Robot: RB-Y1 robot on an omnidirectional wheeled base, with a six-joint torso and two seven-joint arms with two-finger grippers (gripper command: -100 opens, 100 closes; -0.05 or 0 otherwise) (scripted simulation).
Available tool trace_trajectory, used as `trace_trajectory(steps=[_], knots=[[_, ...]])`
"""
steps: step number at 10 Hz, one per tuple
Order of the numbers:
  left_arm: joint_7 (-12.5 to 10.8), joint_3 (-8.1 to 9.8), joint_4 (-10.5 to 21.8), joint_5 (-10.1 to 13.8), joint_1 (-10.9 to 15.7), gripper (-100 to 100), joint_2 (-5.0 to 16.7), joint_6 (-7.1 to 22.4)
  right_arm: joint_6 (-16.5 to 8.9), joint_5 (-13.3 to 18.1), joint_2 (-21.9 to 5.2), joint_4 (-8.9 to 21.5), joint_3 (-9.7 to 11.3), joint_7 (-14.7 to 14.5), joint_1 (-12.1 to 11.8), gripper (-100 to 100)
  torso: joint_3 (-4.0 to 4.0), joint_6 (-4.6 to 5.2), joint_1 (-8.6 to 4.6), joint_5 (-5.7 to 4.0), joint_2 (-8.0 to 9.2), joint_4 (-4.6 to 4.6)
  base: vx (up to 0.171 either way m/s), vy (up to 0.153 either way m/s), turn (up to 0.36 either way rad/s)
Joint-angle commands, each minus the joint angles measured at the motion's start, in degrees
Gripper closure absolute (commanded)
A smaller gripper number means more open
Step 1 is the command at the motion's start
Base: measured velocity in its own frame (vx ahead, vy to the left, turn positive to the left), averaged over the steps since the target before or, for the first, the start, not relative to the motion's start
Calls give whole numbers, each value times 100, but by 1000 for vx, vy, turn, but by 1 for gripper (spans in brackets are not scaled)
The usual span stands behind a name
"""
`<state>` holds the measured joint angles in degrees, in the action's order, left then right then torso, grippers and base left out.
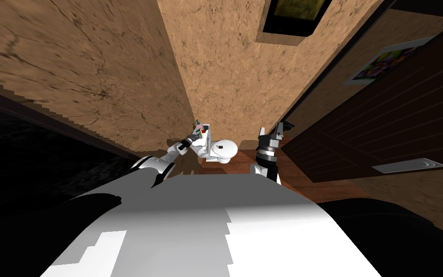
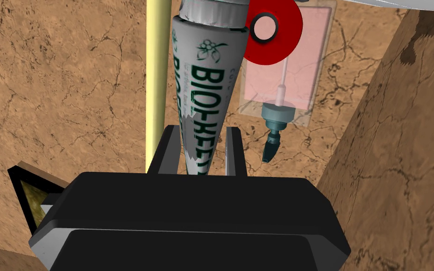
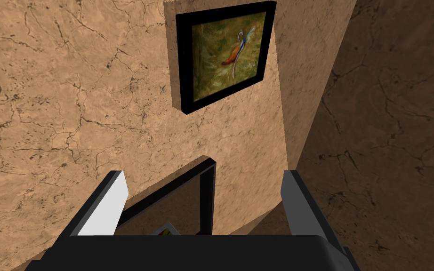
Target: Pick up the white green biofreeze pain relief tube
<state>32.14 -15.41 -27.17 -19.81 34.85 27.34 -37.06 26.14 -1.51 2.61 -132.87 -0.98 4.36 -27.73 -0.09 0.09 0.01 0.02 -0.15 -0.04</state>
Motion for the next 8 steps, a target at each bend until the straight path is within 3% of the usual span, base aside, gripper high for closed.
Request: trace_trajectory(steps=[1, 2, 3, 4, 5, 7, 8], knots=[[0, 0, 0, 0, 0, 100, 0, 0, 0, 0, 0, 0, 0, 0, 0, 0, 0, 0, 0, 0, 0, 0, 0, 0, 0], [0, 0, 1, 0, -1, 0, 0, 1, 0, 0, 0, 0, 0, 0, 0, 0, 0, 0, 0, 0, 0, 1, 0, 0, 0], [-120, 200, -286, -108, -288, 100, 40, 174, 0, 0, 0, 0, 0, 0, 0, 0, 1, 0, 0, 0, 1, 1, 39, 3, -156], [-120, 200, -472, -108, -461, 100, 40, 174, 0, 0, 0, 0, 0, 0, 0, 0, -10, 7, 2, 4, -14, -6, 51, 10, -82], [-222, 406, -773, -217, -689, 100, 77, 309, 0, 0, 0, 0, 0, 0, 0, 0, -21, 6, 3, 11, -22, -20, 60, 0, -134], [-222, 406, -1179, -217, -1079, 100, 77, 309, 0, 0, 0, 0, 0, 0, 0, 0, -45, 16, 3, 23, -47, -43, 41, 2, -40], [-325, 611, -1553, -326, -1333, 100, 114, 445, 0, 0, 0, 0, 0, 0, 0, 0, -48, 13, 3, 30, -41, -57, 40, -2, -110]])
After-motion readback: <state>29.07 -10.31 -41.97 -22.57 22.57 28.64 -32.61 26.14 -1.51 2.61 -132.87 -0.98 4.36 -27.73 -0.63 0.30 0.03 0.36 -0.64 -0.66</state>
